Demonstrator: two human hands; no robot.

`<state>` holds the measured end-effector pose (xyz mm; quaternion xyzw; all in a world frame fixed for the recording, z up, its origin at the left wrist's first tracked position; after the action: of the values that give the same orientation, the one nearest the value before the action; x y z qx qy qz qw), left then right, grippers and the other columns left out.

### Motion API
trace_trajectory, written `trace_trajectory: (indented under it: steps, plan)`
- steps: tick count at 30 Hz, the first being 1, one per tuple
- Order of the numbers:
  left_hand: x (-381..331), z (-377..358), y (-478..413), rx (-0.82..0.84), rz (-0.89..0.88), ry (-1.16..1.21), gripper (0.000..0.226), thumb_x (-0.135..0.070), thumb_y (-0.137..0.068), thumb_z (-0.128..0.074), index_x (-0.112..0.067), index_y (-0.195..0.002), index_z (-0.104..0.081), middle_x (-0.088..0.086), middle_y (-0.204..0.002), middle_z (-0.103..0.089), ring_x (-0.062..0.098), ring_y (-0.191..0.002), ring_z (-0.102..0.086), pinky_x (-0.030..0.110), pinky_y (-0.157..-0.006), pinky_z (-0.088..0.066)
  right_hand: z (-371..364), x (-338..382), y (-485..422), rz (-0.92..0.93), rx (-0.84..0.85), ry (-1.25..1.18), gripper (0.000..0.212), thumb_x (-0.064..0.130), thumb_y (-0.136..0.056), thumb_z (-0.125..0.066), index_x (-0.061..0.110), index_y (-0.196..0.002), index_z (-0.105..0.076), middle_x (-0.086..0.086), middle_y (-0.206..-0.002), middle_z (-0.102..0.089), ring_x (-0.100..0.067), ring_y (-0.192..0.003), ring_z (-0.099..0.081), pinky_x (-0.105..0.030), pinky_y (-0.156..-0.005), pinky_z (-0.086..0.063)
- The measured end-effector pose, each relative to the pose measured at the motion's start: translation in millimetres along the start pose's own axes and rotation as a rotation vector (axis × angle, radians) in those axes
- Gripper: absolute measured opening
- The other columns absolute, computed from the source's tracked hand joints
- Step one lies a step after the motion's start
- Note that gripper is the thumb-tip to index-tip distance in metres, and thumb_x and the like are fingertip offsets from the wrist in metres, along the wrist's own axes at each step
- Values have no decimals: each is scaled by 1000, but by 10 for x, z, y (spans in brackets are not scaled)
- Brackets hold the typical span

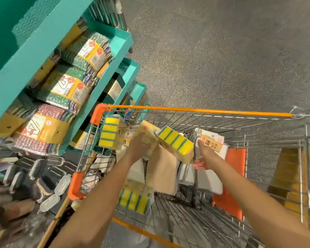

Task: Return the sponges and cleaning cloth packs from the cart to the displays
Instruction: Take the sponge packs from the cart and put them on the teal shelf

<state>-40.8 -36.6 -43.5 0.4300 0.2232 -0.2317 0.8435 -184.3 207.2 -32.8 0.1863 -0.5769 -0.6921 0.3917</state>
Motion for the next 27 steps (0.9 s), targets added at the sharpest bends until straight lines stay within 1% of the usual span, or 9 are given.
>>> trace_trajectory:
  steps: [3, 6, 9, 12, 15, 17, 20, 24, 27]
  plan:
    - [69, -68, -99, -44, -13, -243, 66, -35, -81, -60, -17, -141, -38, 10, -135, -51, 31, -123, -48, 42, -100, -42, -251, -98, 55, -244, 243, -282, 81, 76, -86, -25, 4, -120, -36, -28, -101, -60, -34, -74, -64, -40, -68, -51]
    - [183, -222, -124, 18, 29, -512, 86, -42, -84, -62, -18, -151, -14, 16, -154, -22, 36, -142, -21, 48, -113, -25, -411, -73, -31, -335, 340, -441, 86, 76, -83, -32, -6, -106, -41, -31, -114, -58, -36, -60, -67, -39, -62, -57]
    - [231, -360, -170, 65, 63, -663, 97, -52, -84, -61, -20, -152, 1, 16, -159, 6, 42, -145, 3, 57, -115, -15, -585, 16, -138, -383, 413, -585, 70, 63, -85, -48, -3, -107, -48, -30, -105, -59, -38, -85, -63, -43, -76, -55]
    - [227, -483, -259, 22, 115, -800, 103, -58, -84, -58, -18, -151, 9, 22, -157, 11, 48, -142, 5, 61, -112, -14, -591, 106, -190, -245, 368, -564, 29, 37, -91, -57, 9, -94, -56, -18, -91, -59, -30, -84, -61, -43, -74, -55]
    - [256, -538, -319, -78, 113, -921, 86, -41, -95, -48, -16, -151, 12, 28, -156, 3, 54, -140, -4, 64, -110, -20, -521, 38, -168, -153, 395, -533, 18, 31, -91, -58, 13, -94, -55, -13, -87, -55, -25, -77, -56, -42, -75, -52]
    - [271, -545, -344, -171, 50, -1004, 72, -30, -97, -45, -15, -153, 0, 31, -153, -16, 55, -136, -23, 60, -106, -32, -437, -44, -208, -90, 417, -498, 13, 32, -90, -59, 20, -94, -56, -9, -83, -51, -21, -68, -47, -36, -67, -55]
    - [325, -534, -319, -108, 79, -1054, 75, -35, -88, -59, -17, -151, -21, 30, -145, -36, 53, -127, -41, 58, -98, -43, -320, -149, -242, 6, 443, -441, 27, 34, -82, -66, 19, -104, -58, -8, -85, -56, -23, -67, -46, -34, -64, -59]
    - [359, -441, -368, -102, 34, -849, 89, -51, -88, -56, -30, -152, 2, 21, -158, -1, 54, -140, -5, 65, -111, -15, -210, -133, -207, 170, 475, -454, 53, 27, -75, -74, 22, -122, -49, -10, -111, -69, -33, -90, -64, -38, -75, -57]
    - [393, -256, -349, -77, 20, -670, 97, -59, -76, -65, -43, -148, -2, 10, -159, 0, 51, -141, 3, 67, -110, -8, -158, -104, -146, 232, 452, -489, 53, 18, -79, -71, 23, -125, -45, -10, -116, -68, -28, -103, -67, -39, -81, -56]
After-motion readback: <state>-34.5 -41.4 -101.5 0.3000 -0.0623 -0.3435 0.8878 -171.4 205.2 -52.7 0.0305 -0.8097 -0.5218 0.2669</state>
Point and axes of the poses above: each hand's wrist, its own y-axis away from the middle knuckle, its own z-axis out of the back of the hand, x = y × z, the point moved 7 cm from there along -y, towards the middle knuckle
